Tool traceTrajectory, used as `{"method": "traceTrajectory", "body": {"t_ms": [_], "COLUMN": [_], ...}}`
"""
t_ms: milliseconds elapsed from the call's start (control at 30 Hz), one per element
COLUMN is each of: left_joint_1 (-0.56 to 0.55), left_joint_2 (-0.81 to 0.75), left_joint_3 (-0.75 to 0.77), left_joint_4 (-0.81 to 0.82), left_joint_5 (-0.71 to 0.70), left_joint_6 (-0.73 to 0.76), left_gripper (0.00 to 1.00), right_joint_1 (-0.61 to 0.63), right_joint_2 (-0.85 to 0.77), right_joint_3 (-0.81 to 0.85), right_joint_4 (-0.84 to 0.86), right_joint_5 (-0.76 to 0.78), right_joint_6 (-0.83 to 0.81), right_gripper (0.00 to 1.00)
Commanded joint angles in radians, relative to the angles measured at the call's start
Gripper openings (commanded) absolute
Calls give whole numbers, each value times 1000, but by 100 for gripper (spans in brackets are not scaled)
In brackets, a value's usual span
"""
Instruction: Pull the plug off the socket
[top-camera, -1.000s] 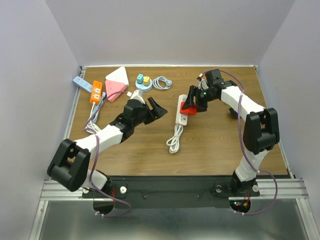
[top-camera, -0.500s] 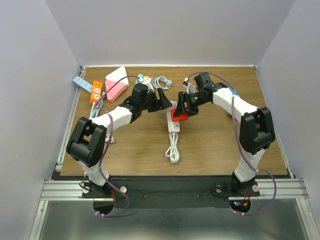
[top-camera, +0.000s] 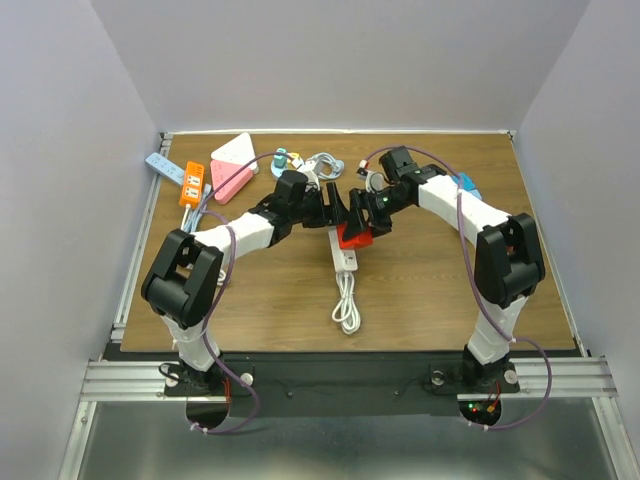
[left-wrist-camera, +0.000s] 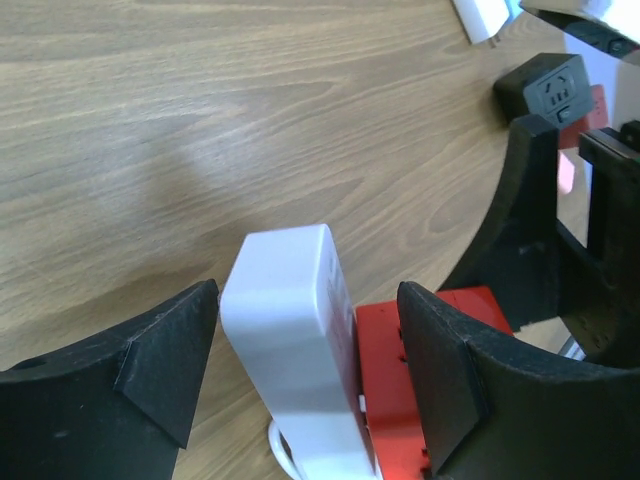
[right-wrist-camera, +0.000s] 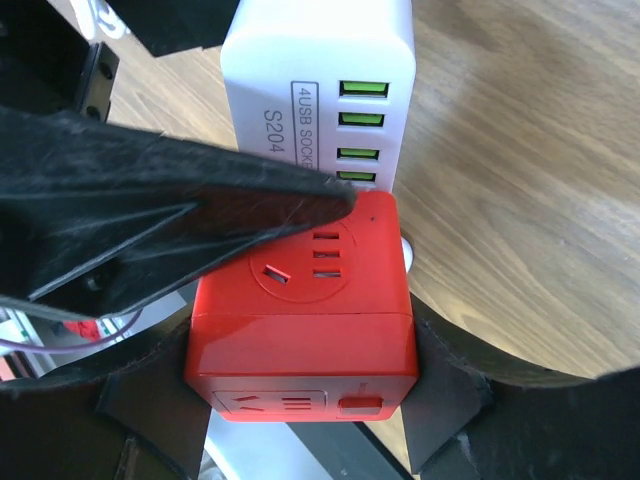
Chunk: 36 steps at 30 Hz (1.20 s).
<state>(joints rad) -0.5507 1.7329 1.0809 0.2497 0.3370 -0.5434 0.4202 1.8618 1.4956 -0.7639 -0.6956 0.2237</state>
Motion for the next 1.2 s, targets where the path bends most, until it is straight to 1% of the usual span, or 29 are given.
{"method": "traceTrajectory", "body": {"t_ms": [0, 100, 133, 200, 233, 300, 333, 367, 400, 433, 500, 567, 600, 633, 667, 700, 733, 767, 800, 833, 933, 1000, 1033, 1167], "left_joint_1": [-17, -14, -12, -9, -9, -9, -9, -9, -9, -9, -8, 4, 11, 18, 29, 32, 37, 43, 47, 52, 75, 75, 75, 75], "left_joint_2": [-7, -1, 1, 4, 8, 19, 20, 20, 20, 19, 19, 22, 21, 22, 17, 16, 11, 4, 2, 1, -7, -16, -27, -24], "left_joint_3": [-21, -38, -42, -56, -59, -61, -64, -73, -78, -81, -91, -113, -122, -133, -148, -154, -160, -173, -177, -187, -202, -194, -190, -176], "left_joint_4": [-9, -6, 2, 36, 48, 71, 80, 101, 109, 114, 123, 146, 160, 177, 201, 209, 218, 244, 256, 269, 342, 344, 344, 353], "left_joint_5": [-30, -59, -62, -49, -26, -7, 9, 17, 25, 31, 31, 37, 51, 51, 63, 60, 59, 59, 62, 72, 102, 99, 93, 125], "left_joint_6": [36, 28, 23, 4, -1, -15, -27, -36, -43, -55, -66, -98, -116, -134, -168, -182, -196, -226, -243, -262, -332, -346, -352, -395], "left_gripper": [83, 81, 72, 60, 43, 25, 10, 3, 0, 0, 0, 0, 0, 0, 0, 0, 0, 0, 0, 0, 0, 0, 0, 0], "right_joint_1": [12, 15, 18, 17, 19, 17, 19, 17, 19, 20, 22, 26, 25, 26, 26, 26, 31, 35, 41, 51, 69, 81, 92, 115], "right_joint_2": [-7, -16, -21, -29, -30, -35, -35, -35, -35, -35, -42, -53, -68, -78, -91, -105, -139, -156, -176, -200, -228, -243, -260, -251], "right_joint_3": [78, 81, 80, 72, 71, 68, 68, 71, 71, 71, 63, 43, 11, -6, -29, -58, -107, -141, -167, -213, -290, -326, -349, -388], "right_joint_4": [26, 26, 28, 29, 29, 29, 31, 32, 32, 32, 37, 72, 93, 115, 170, 207, 283, 325, 360, 420, 523, 566, 630, 713], "right_joint_5": [-65, -70, -70, -68, -68, -65, -67, -42, -24, -13, 50, 102, 114, 125, 164, 171, 177, 211, 232, 249, 266, 283, 277, 262], "right_joint_6": [-10, -12, -14, -11, -9, -7, -1, 6, 15, 20, 35, 60, 84, 85, 124, 143, 185, 207, 222, 242, 270, 279, 295, 313], "right_gripper": [0, 0, 1, 0, 0, 0, 1, 0, 12, 28, 66, 76, 80, 81, 83, 86, 89, 92, 99, 100, 100, 100, 100, 100]}}
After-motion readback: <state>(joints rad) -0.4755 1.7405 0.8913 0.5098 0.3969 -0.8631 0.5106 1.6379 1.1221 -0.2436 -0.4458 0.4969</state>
